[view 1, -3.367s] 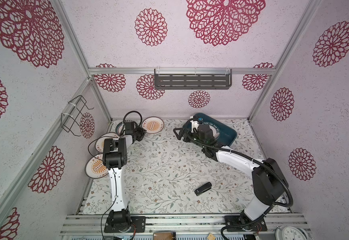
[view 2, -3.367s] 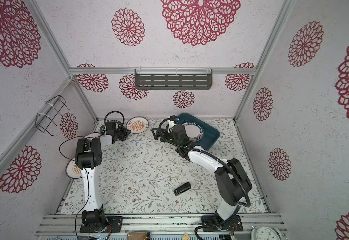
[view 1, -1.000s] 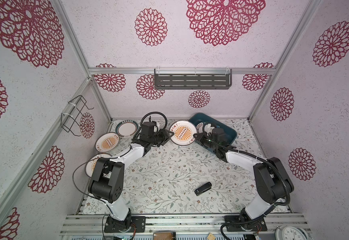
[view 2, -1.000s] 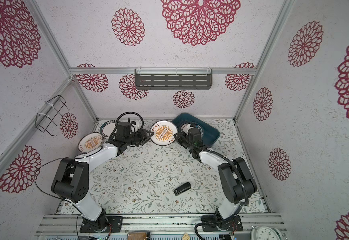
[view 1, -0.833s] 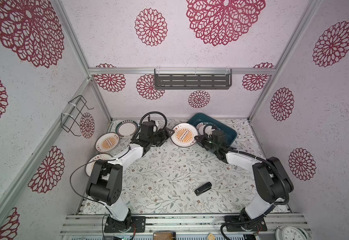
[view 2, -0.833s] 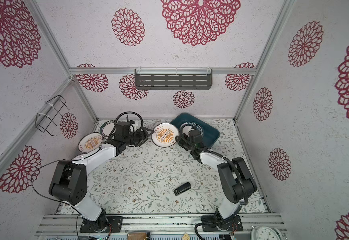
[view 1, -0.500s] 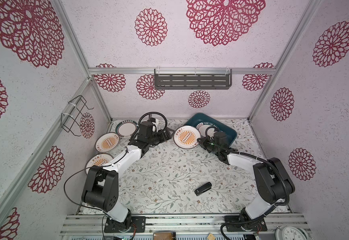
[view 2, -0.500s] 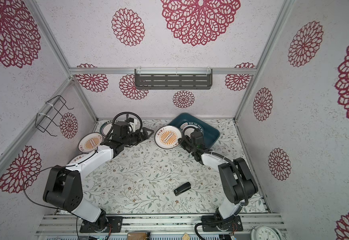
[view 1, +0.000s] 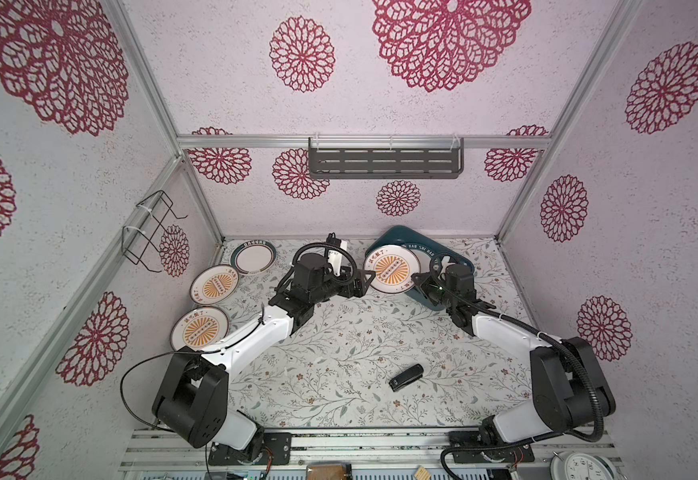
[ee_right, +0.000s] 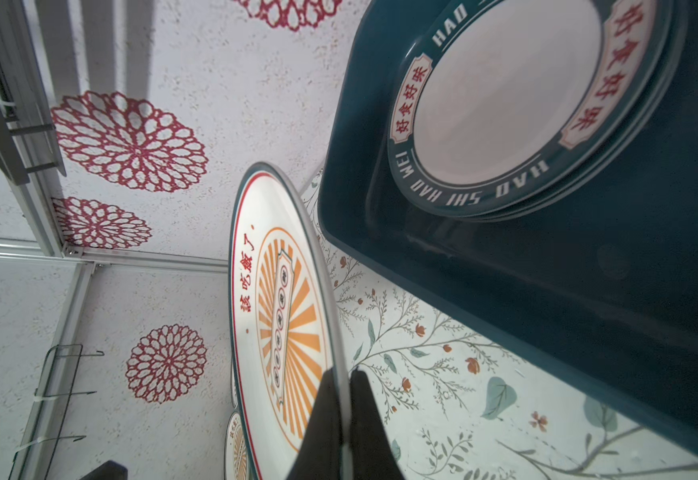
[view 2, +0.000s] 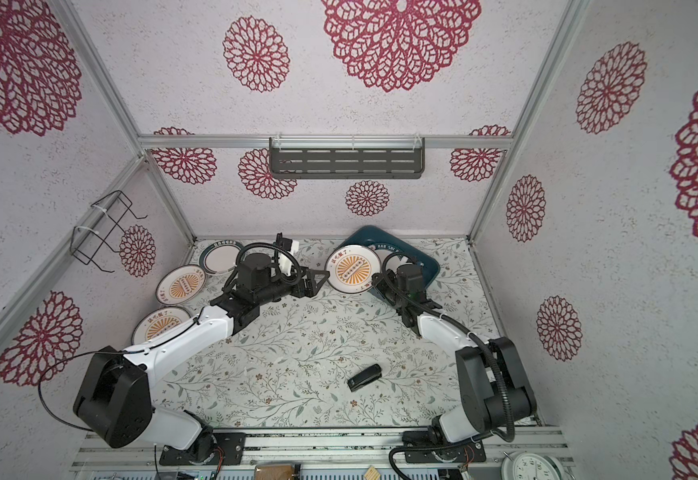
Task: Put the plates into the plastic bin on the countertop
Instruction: 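Lower the plate onto the stack with the right gripper while the left withdraws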
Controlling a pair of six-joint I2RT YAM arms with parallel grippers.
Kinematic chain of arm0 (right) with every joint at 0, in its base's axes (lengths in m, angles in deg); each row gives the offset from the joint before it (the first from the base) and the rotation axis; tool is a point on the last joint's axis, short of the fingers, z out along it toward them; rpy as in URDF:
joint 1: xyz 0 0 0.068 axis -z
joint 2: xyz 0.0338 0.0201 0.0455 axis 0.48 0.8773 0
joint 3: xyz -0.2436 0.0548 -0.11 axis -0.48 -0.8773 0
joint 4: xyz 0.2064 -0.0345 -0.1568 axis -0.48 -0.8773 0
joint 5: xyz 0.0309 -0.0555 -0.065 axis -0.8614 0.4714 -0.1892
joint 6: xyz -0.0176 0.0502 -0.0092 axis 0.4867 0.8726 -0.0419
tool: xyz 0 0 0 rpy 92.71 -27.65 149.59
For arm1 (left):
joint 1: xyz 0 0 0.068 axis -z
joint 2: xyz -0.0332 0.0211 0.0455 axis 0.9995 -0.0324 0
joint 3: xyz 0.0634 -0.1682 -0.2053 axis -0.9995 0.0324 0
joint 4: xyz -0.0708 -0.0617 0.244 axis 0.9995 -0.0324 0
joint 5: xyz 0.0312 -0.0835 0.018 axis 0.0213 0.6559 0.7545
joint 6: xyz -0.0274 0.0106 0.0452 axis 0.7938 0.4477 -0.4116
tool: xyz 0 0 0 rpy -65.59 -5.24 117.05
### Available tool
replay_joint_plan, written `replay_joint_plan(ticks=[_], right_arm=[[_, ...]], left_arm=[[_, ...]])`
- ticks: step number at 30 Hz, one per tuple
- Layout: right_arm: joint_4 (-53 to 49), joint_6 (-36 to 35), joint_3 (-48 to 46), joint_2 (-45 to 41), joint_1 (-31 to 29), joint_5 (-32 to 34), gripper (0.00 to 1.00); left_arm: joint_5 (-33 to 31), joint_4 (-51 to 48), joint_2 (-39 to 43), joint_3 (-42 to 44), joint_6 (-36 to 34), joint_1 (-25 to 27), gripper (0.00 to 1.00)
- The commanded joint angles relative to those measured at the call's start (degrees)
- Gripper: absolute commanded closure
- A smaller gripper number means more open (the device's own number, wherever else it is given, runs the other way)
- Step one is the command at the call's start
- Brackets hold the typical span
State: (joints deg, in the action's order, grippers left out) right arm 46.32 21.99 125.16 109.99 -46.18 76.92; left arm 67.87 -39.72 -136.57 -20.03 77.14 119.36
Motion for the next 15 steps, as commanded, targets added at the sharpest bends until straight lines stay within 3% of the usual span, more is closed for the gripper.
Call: replay_joint_plan(ticks=[1, 9, 15], right_arm=[[1.4, -0.5, 0.7, -2.7, 2.0, 0.8, 1.0], [1.2, -1.5, 4.6, 2.4, 7.6, -1.3, 1.0], [-2.0, -5.5, 11.8, 9.8, 9.7, 1.6, 1.0]], left_arm=[[-2.6, 2.7, -1.2, -1.7, -5.4, 2.2, 0.03], [-6.6, 4.8, -6.6, -5.6, -9.8, 5.2, 0.03], [-8.0, 5.2, -10.8, -8.7, -10.6, 5.7, 0.03]])
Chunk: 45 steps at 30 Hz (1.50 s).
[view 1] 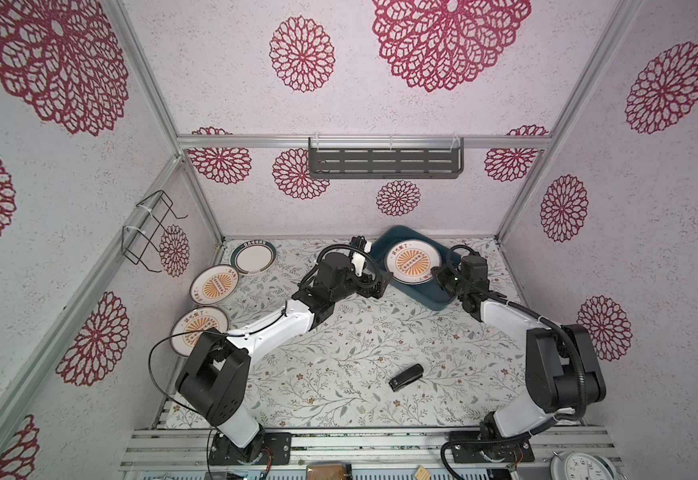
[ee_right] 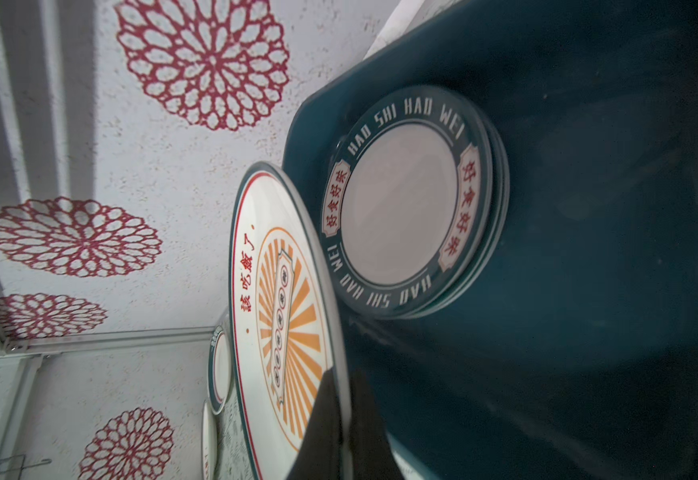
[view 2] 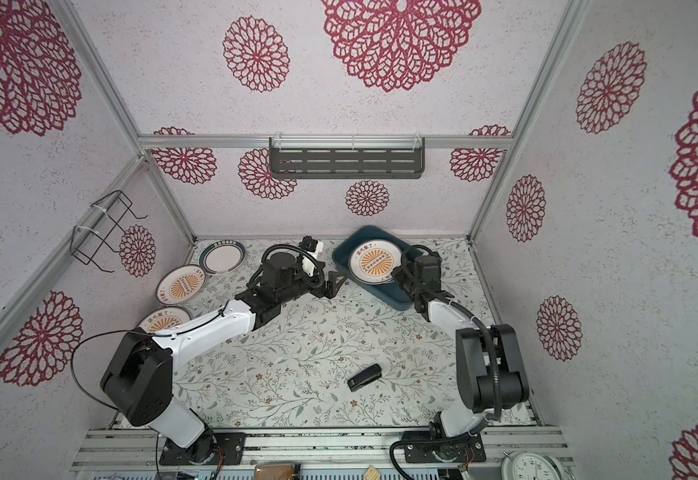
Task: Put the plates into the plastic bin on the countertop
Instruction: 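Lower the plate onto the stack with the right gripper while the left withdraws, then open the right gripper to release the plate while the left arm draws back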
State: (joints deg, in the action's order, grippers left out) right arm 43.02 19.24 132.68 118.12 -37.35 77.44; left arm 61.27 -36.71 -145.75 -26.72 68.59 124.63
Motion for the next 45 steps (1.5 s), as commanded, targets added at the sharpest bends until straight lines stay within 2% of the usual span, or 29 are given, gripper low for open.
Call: replay_joint_plan(ticks=[1, 6, 12, 22, 24, 27, 33, 38, 45], right_arm=[[1.9, -2.5, 5.1, 3.0, 1.3, 1.0, 1.0], [2.3, -4.4, 11.3, 10.7, 2.2, 3.6, 1.0], [4.8, -2.4, 16.4, 18.7, 3.3, 1.5, 1.0], [5.9, 0.1, 17.9, 22.5, 4.0, 1.8, 0.98], [5.2, 0.0, 17.9, 22.5, 4.0, 2.0, 0.93], [4.1, -0.2, 18.0, 22.6, 4.0, 2.3, 0.76], [3.4, -0.5, 17.8, 21.8, 4.0, 0.7, 0.61], [0.4, -2.3, 18.1, 20.5, 3.9, 0.5, 0.39], [-4.6, -4.8, 18.3, 18.0, 3.5, 2.1, 0.25]], left_arm=[[-2.1, 2.5, -2.1, -2.1, -1.9, 0.5, 0.03], [-2.3, 6.0, -3.9, -2.6, -2.3, 0.6, 0.03], [-4.3, 6.0, -4.5, -3.0, -3.0, 0.7, 0.03], [-8.1, 3.5, -5.2, -4.2, -4.2, 0.6, 0.03], [-8.6, 3.4, -5.2, -4.1, -4.5, 0.7, 0.03], [-9.1, 3.1, -5.1, -4.3, -4.8, 0.6, 0.03], [-10.2, 0.5, -4.2, -4.8, -4.5, 0.7, 0.03], [-11.6, 1.0, -2.0, -2.6, -3.5, 0.7, 0.03], [-13.8, 1.8, 1.7, 1.3, -1.9, 0.6, 0.03]])
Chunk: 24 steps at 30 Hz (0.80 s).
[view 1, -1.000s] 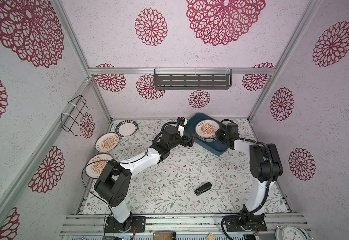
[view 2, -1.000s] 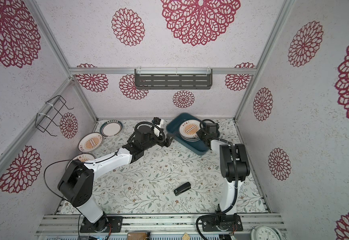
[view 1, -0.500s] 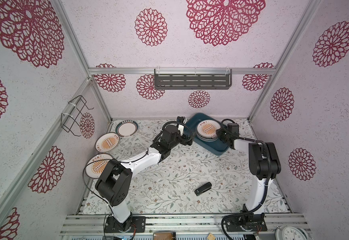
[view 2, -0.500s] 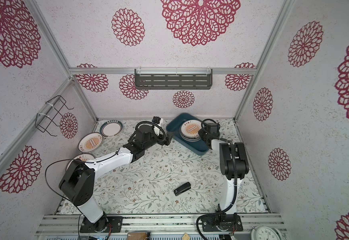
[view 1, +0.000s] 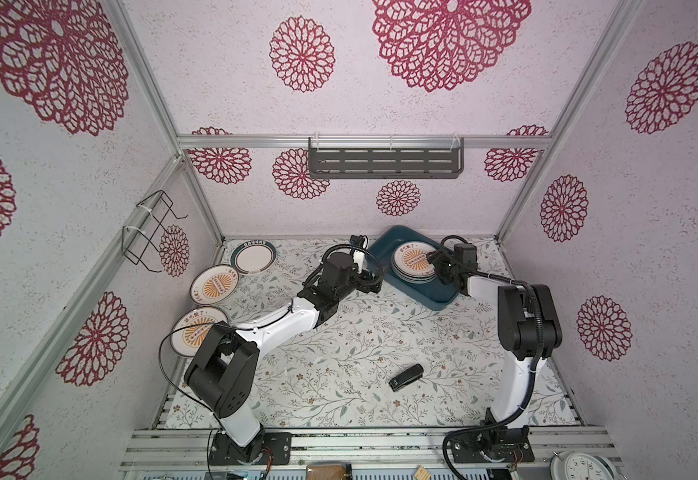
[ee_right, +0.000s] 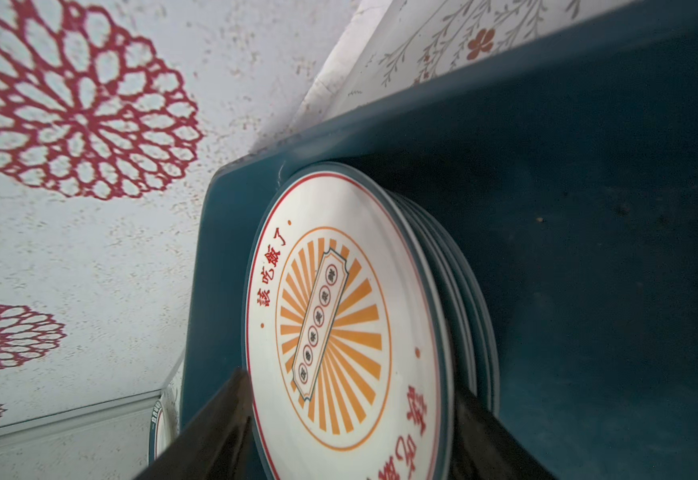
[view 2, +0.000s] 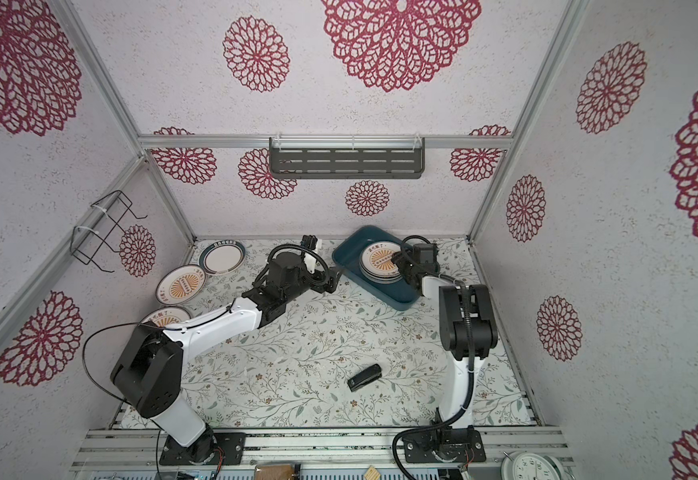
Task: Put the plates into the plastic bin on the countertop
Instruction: 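Open the right gripper to release the plate while the left arm draws back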
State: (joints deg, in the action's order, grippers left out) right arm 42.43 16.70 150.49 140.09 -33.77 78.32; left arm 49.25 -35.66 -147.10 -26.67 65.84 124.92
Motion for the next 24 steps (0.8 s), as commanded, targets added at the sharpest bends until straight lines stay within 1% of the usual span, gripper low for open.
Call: replay_joint_plan(ticks=[1, 5, 8, 11, 16, 20, 24], right_arm=[[-4.4, -2.6, 0.3, -4.6, -0.3, 1.5, 0.23], [-8.0, -4.2, 0.6, -6.7, -0.6, 2.9, 0.14], [-11.4, -5.3, 1.3, -7.6, -0.7, 3.7, 0.09], [-14.2, -6.0, 1.8, -8.2, -0.9, 4.4, 0.07], [-12.8, -7.1, -0.8, -12.1, -2.1, 3.9, 0.04], [-13.5, -9.7, -2.4, -14.8, -4.6, 3.4, 0.01], [-12.9, -12.5, -4.7, -18.4, -8.1, 1.2, 0.01]], left_arm=[[-2.5, 0.7, 3.7, 1.9, 1.0, 0.4, 0.03], [-4.5, -0.5, 6.1, 3.9, 1.5, 0.3, 0.03], [-6.0, -1.2, 7.9, 5.5, 1.7, 0.3, 0.03], [-7.6, -1.5, 9.7, 7.0, 1.8, 0.3, 0.03], [-13.1, -2.9, 12.0, 9.7, 4.9, -0.8, 0.03], [-11.7, -5.3, 12.9, 10.8, 8.1, -3.8, 0.03], [-8.9, -7.0, 14.2, 12.3, 13.8, -8.7, 0.03]])
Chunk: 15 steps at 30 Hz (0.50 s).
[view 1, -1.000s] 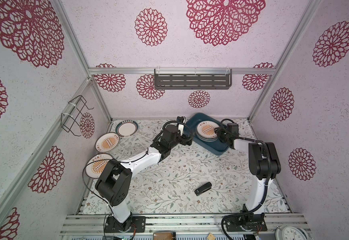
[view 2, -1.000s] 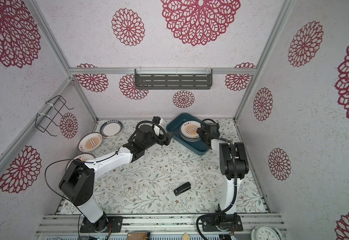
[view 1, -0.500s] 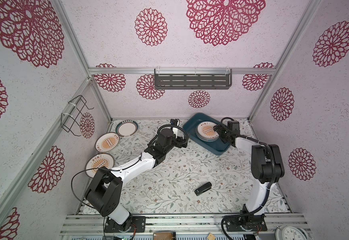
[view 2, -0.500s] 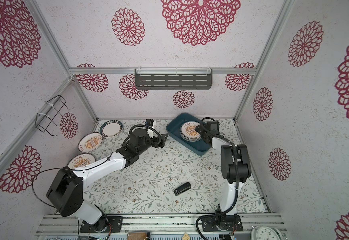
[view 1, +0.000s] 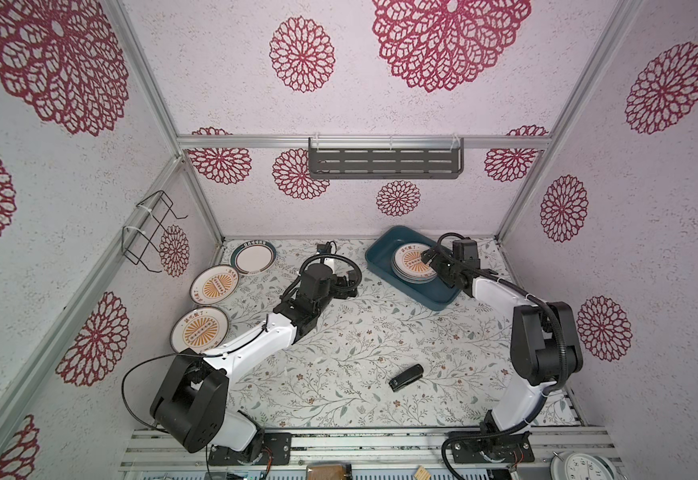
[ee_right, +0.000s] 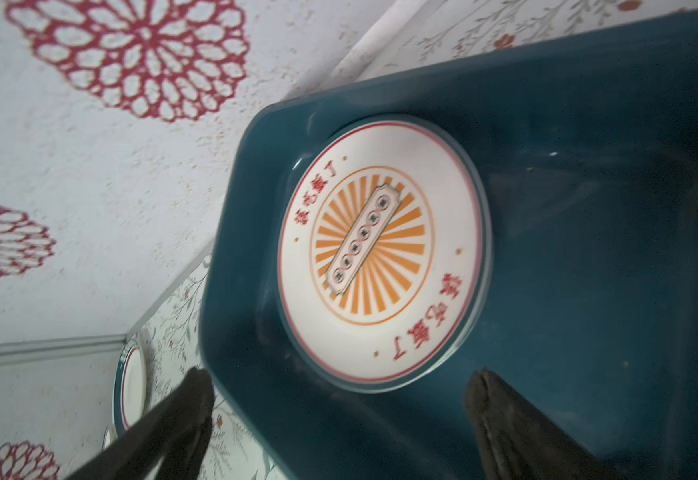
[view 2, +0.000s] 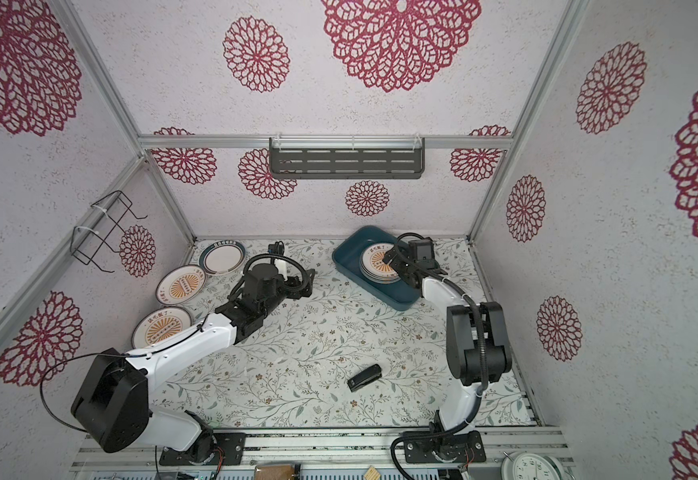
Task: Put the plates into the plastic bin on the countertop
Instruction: 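Open the right gripper to release the plate while the left arm draws back, then move the left gripper to the orange-sunburst plate by the wall while the right waits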
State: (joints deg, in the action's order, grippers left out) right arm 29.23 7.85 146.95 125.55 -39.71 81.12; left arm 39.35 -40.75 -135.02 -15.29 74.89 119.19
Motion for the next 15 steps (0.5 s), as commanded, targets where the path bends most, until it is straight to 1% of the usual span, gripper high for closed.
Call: replay_joint_plan(ticks=[1, 5, 8, 11, 15], right_arm=[[1.4, -4.3, -1.9, -5.2, -3.1, -2.8, 0.01], [6.8, -6.1, -4.2, -9.6, -6.8, -8.4, 0.01], [10.9, -6.4, -5.9, -12.3, -9.3, -12.3, 0.01], [12.8, -6.8, -7.1, -14.2, -11.3, -13.8, 0.01], [14.5, -6.7, -8.2, -15.9, -13.1, -13.6, 0.01]], left_arm=[[1.5, -3.0, 2.1, 1.0, 5.9, -4.3, 0.03], [0.7, -9.6, 1.1, -0.8, 8.1, -9.0, 0.03], [3.4, -13.1, -0.2, -2.1, 10.2, -13.5, 0.03], [7.0, -14.3, -1.5, -2.3, 13.4, -18.5, 0.03], [11.5, -13.2, -2.9, -0.7, 18.5, -25.0, 0.03]])
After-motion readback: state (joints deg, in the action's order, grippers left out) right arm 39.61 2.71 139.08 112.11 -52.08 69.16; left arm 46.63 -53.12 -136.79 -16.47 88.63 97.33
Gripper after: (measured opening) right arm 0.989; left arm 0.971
